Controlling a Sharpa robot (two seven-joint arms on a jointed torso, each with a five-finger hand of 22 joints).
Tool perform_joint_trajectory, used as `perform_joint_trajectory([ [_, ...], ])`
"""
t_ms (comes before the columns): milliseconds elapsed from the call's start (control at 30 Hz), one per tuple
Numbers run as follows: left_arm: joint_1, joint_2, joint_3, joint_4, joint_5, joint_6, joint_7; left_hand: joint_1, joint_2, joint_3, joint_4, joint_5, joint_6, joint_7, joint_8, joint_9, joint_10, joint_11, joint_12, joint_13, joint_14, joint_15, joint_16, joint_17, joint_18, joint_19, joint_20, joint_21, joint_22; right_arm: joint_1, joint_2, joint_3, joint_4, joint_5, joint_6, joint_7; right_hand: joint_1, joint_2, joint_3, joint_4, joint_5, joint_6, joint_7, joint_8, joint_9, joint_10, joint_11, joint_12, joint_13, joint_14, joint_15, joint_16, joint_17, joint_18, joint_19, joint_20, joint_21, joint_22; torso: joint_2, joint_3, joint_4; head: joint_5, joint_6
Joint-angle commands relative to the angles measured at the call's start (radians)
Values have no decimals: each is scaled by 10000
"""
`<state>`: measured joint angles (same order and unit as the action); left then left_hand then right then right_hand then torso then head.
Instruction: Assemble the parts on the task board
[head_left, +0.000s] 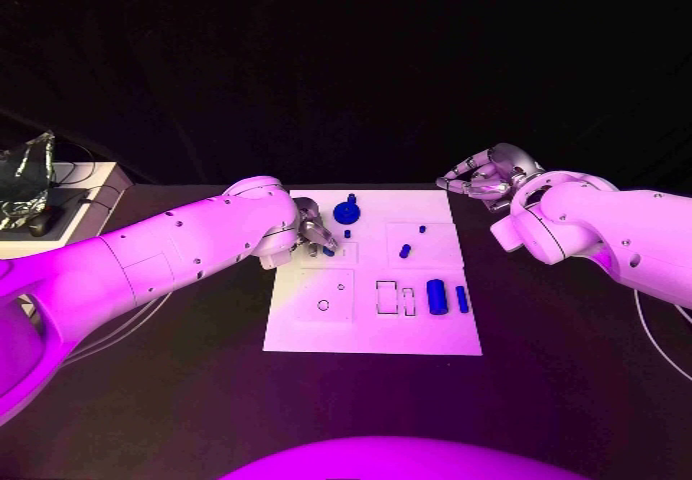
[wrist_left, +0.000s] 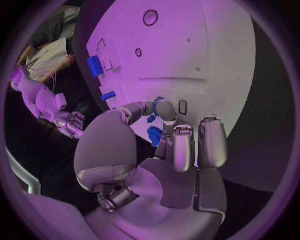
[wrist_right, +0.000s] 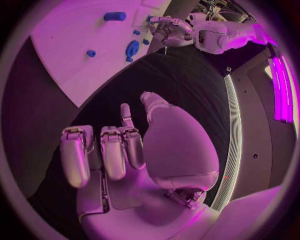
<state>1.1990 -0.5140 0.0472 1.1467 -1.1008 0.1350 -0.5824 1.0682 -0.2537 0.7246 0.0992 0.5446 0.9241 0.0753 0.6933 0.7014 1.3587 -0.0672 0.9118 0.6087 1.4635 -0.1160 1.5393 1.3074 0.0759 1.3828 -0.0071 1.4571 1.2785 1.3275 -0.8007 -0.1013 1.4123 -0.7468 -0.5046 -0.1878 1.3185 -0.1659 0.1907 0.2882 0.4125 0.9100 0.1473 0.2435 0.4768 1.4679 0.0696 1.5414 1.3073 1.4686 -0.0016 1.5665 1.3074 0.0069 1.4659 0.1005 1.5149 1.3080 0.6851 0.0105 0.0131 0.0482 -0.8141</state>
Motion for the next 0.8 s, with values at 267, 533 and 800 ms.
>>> perform_joint_trajectory([
  [267, -100, 4, -73, -81, -195, 696, -284, 450, 322, 838, -785, 78, 936, -828, 71, 2377, 189, -88, 55, 13, 930, -69, 81, 2065, -147, 86, -4, 45, 49, -4, 7, 2, -10, -107, 52, 98, -150, -45, 68, -6, 76, -116, 3, 54, 87, 674, -29, -53, 2315, 950, -41, -55, 2340, 85, 775, -32, -61, 2264, 6, 4, 9, -20, -30],
  [533, -100, 19, -71, -73, -186, 750, -317, 445, 305, 862, -792, 83, 951, -826, 69, 2385, 196, -86, 31, -26, 926, -69, 76, 2051, -149, 93, -5, 50, 59, -4, 33, 2, -31, -108, 61, 97, -150, -45, 68, -6, 76, -116, 3, 54, 87, 674, -29, -53, 2315, 950, -41, -55, 2340, 85, 775, -32, -61, 2264, 5, -11, 13, -34, -35],
  [800, -99, 58, -69, -66, -26, 745, -322, 133, 282, 663, -529, -71, 1081, -844, 49, 2452, 292, -76, 75, 7, 925, -54, 75, 2046, -148, 80, 6, 37, 50, -4, 39, 2, -36, -108, 71, 99, -150, -45, 68, -6, 76, -116, 3, 54, 87, 674, -29, -53, 2315, 950, -41, -55, 2340, 85, 775, -32, -61, 2264, 0, -4, 10, -31, -45],
])
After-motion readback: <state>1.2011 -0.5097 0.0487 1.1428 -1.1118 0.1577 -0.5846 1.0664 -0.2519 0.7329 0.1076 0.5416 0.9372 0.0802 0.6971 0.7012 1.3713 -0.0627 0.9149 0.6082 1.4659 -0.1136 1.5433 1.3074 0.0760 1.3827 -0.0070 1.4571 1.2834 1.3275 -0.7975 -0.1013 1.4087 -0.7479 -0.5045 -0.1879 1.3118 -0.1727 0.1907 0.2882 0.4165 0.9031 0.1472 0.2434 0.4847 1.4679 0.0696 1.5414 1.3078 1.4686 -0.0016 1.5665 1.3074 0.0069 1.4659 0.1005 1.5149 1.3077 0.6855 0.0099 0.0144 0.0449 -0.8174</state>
